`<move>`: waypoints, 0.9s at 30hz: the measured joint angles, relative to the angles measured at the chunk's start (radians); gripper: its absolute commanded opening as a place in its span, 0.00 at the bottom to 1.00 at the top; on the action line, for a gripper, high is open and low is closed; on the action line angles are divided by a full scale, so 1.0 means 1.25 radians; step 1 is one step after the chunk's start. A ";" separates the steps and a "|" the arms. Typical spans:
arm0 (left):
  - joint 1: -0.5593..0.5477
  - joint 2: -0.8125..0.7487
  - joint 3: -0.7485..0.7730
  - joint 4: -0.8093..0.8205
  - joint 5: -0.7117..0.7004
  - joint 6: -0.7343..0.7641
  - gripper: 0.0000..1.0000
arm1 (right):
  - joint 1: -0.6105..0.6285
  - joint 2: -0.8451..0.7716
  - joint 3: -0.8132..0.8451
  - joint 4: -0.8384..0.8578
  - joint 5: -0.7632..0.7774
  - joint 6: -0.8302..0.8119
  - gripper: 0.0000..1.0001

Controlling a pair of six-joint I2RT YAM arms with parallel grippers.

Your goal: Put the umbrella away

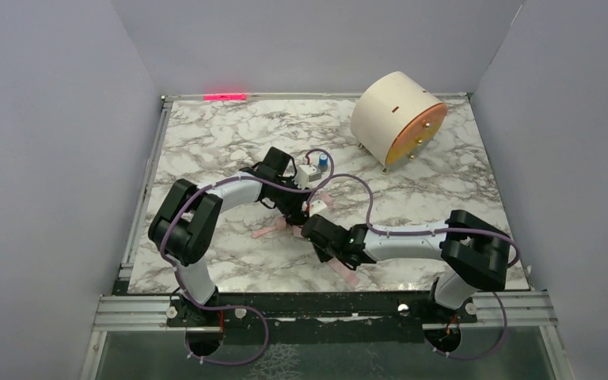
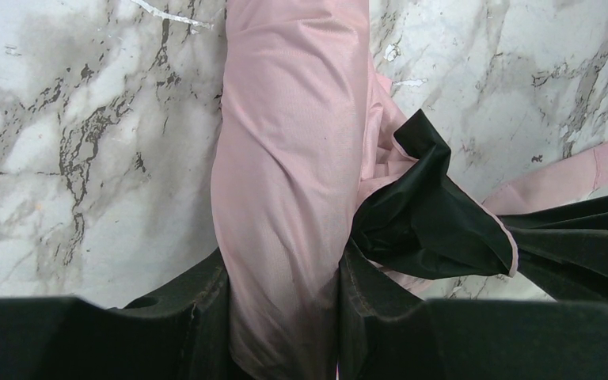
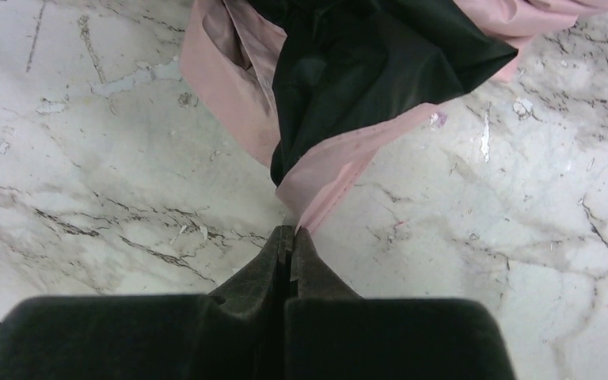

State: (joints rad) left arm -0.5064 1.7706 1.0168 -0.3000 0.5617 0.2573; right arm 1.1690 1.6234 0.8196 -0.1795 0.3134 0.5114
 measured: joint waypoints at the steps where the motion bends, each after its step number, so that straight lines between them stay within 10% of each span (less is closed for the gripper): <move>1: 0.000 -0.001 -0.001 0.002 0.000 -0.001 0.00 | 0.002 0.000 0.002 -0.009 0.003 0.006 0.05; 9: 0.012 -0.006 -0.008 0.067 -0.067 0.000 0.00 | 0.051 -0.020 0.008 -0.102 -0.042 0.035 0.17; 14: 0.012 -0.016 -0.023 0.088 -0.079 0.007 0.00 | 0.056 -0.030 0.008 -0.139 -0.061 0.055 0.01; 27: 0.006 -0.025 -0.036 0.103 -0.096 0.019 0.00 | 0.052 -0.073 -0.031 -0.151 -0.081 0.080 0.01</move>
State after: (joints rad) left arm -0.4988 1.7393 0.9718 -0.1707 0.4416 0.2810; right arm 1.2346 1.5322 0.7811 -0.3679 0.2115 0.6109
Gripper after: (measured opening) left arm 0.368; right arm 0.013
